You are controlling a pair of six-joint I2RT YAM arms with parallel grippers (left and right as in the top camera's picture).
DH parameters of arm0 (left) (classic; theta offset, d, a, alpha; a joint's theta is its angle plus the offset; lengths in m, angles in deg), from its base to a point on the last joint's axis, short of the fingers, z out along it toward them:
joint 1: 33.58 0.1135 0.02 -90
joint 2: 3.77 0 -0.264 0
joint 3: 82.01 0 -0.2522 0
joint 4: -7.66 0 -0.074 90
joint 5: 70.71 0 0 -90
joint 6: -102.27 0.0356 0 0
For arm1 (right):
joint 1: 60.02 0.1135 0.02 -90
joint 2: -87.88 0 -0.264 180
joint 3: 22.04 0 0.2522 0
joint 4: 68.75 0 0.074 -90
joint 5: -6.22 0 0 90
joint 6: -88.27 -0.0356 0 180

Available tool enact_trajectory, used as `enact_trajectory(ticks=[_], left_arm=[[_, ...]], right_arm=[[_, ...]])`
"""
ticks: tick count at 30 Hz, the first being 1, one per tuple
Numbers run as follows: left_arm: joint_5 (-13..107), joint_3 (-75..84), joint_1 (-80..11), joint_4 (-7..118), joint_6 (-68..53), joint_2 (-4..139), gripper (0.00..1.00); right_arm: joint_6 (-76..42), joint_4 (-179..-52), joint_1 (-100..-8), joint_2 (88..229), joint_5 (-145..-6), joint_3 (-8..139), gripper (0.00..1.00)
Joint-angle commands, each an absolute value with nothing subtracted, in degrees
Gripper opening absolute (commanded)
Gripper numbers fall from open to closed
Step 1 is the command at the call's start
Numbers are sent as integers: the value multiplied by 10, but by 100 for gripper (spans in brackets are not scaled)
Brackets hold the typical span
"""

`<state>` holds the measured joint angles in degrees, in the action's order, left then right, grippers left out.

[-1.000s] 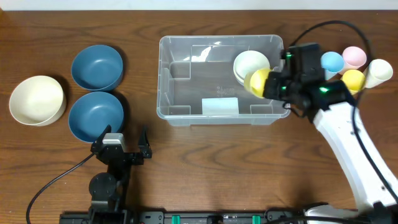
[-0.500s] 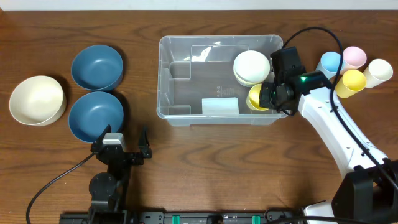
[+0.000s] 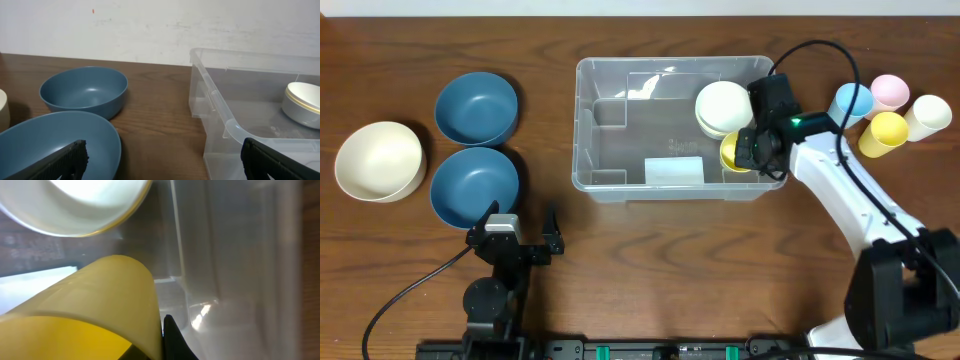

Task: Pack container
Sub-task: 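Carry the yellow cup into the bin beside the bowls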

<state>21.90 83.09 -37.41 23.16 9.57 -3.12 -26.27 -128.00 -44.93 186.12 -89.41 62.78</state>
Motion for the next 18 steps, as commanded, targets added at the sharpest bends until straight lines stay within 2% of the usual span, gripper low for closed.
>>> enact_trajectory(ticks=[1,9,18], left_arm=[[208,840,-371,255,105,-32,98],[208,840,-371,255,105,-32,98],[208,840,-371,255,105,-32,98]], right_arm=[[-256,-1273,-442,1878,-904,629,4],[-256,-1261,-442,1893,-904,629,24],[-250,-1255,-442,1892,-896,630,25]])
